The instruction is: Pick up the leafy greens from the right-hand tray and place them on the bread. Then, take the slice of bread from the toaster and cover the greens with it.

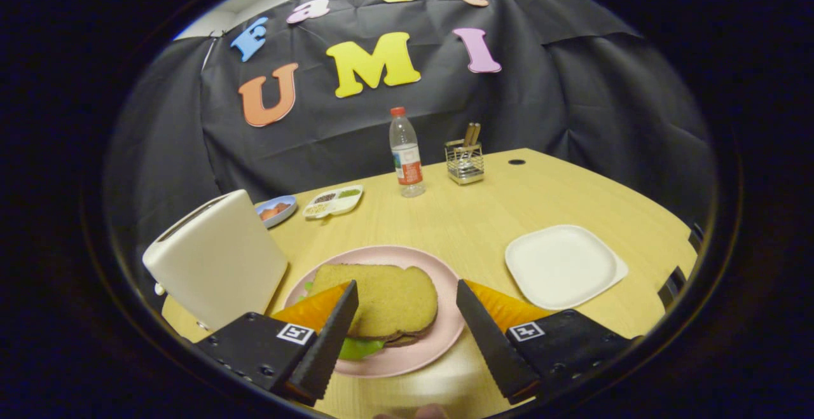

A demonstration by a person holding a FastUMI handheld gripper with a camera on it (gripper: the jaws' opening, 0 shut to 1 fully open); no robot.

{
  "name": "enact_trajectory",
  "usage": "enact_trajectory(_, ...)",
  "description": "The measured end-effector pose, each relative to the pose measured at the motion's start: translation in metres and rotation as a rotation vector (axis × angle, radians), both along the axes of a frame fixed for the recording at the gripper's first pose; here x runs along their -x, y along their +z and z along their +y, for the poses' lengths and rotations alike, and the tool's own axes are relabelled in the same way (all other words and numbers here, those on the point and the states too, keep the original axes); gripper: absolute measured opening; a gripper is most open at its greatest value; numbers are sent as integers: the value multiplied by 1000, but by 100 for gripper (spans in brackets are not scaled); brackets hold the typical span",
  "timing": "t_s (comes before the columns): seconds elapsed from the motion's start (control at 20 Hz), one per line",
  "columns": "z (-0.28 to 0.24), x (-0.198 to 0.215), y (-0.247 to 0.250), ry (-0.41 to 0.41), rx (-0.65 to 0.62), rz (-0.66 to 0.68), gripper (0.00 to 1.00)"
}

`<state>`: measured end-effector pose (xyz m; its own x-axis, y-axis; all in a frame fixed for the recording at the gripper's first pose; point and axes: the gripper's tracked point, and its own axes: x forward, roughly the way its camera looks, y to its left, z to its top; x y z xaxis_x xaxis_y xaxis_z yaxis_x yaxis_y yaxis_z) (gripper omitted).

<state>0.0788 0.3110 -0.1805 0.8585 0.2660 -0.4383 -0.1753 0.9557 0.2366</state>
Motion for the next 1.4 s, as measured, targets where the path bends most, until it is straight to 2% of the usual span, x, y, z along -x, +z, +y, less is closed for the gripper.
enact_trajectory(0.45,-57,15,106,32,139,-370,96)
enact_trajectory(0.7,-117,33,139,-12,154,-454,95)
enact_trajectory(0.85,-132,49,160,0,122,-504,95)
enact_trajectory(1.15,-169,68,171,-61,130,-541,94)
enact_trajectory(1.4,-184,86,171,-72,105,-547,94)
